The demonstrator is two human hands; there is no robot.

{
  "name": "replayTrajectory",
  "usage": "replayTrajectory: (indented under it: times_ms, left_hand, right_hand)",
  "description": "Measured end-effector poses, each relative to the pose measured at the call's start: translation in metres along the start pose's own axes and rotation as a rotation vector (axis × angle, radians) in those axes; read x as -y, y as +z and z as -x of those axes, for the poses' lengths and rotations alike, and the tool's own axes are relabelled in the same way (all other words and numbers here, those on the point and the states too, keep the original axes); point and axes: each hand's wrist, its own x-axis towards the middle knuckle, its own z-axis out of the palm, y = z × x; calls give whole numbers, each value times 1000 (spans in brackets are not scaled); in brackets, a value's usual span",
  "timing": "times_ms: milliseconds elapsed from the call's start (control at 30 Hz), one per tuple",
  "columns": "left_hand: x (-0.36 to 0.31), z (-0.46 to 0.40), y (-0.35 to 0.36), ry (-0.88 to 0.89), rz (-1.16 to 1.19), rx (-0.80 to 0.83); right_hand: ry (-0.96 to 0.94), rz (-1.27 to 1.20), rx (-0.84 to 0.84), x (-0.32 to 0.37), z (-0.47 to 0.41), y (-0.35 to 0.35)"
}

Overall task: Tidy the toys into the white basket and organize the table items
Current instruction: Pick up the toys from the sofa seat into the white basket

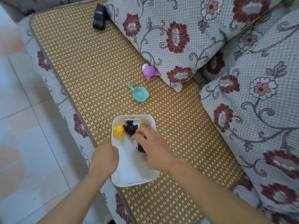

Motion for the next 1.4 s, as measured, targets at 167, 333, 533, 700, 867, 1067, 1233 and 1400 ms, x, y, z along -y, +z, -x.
replayTrajectory:
  times_ms: [167, 333, 533, 700, 867, 1067, 1233, 1400]
  left_hand:
    - [17, -19, -20, -48, 0, -18]
    - [36, -40, -40, -88, -3, -55]
    - [54, -60, -55, -122, -34, -60]
    - [62, -65, -58, -100, -27, -53]
    - [60, -65, -61, -70, -16, -64]
    - [52, -49, -67, -75, -11, -60]
    - [24, -17, -67, -38, 17, -39]
    - [-6, 21, -57, -9, 72, -16]
  right_hand:
    - [-16, -69, 34, 11, -17, -30]
    - [240, -358, -394, -15, -41, -48]
    - [566, -210, -61, -49, -83, 4]
    - [425, 110, 85, -40, -102, 42]
    - [488, 56, 62, -42, -99, 50]
    - [585, -267, -300, -15, -75, -26]
    - [318, -327, -159, 56, -41, -87]
    - [172, 21, 35, 88, -17, -77]
